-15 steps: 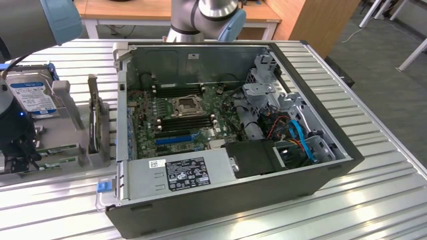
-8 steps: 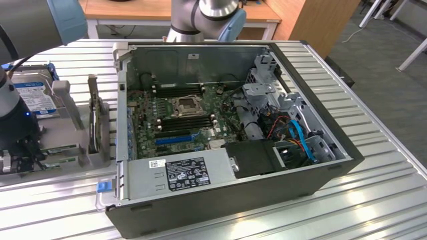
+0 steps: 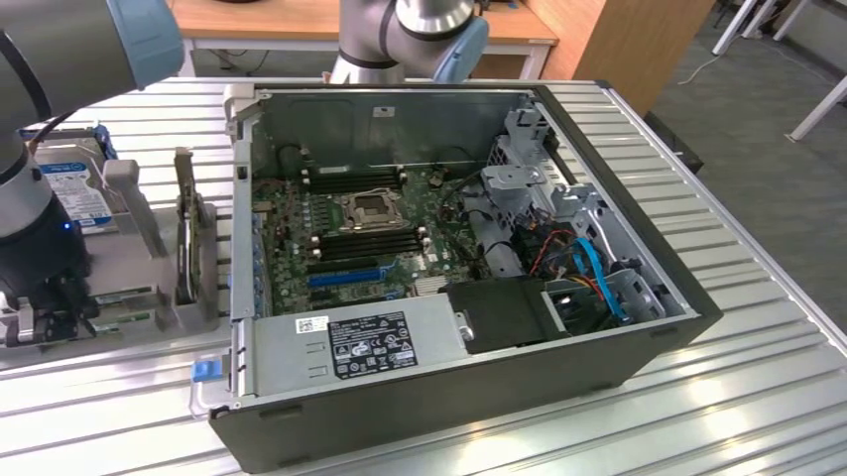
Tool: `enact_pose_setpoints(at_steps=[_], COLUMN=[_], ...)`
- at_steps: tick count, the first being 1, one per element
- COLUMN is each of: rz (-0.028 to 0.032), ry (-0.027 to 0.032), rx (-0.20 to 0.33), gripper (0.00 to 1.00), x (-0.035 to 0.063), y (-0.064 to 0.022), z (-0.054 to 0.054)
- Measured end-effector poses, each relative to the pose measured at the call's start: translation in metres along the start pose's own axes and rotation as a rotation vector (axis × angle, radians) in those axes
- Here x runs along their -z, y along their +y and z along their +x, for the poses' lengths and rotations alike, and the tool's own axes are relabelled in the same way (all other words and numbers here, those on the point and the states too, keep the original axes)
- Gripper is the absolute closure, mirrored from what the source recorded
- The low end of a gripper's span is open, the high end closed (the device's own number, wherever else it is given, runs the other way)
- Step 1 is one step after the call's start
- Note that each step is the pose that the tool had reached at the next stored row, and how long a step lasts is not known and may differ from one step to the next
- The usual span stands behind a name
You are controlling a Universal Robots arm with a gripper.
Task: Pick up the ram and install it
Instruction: 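Pick up the ram and move it above insertion slot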
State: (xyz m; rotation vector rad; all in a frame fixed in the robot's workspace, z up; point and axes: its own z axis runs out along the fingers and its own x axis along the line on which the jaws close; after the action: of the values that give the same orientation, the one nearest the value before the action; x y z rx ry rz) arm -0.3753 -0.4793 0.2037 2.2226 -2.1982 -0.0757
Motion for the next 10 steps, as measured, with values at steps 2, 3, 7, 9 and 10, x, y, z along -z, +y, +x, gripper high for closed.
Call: enact_pose_setpoints(at_steps=[2,3,7,9,10], rz=[0.0001,0.0001,0.0001,0.0001,0.0000], ry=[0.0000,0.0000,-0.0001,0.0000,0.0000], rx=[0.000,0.000,0.000,0.000,0.000], gripper=[0.70,0.70,0.70,0.70,0.70], x=[0.0000,0.0001,0.0002,0.0003,0.0004], y=[-0.0017,-0.0025,-0.0059,-0.0076,-0.0085], z=[0.0002,0.0003,0.0007,0.0008,0.0009])
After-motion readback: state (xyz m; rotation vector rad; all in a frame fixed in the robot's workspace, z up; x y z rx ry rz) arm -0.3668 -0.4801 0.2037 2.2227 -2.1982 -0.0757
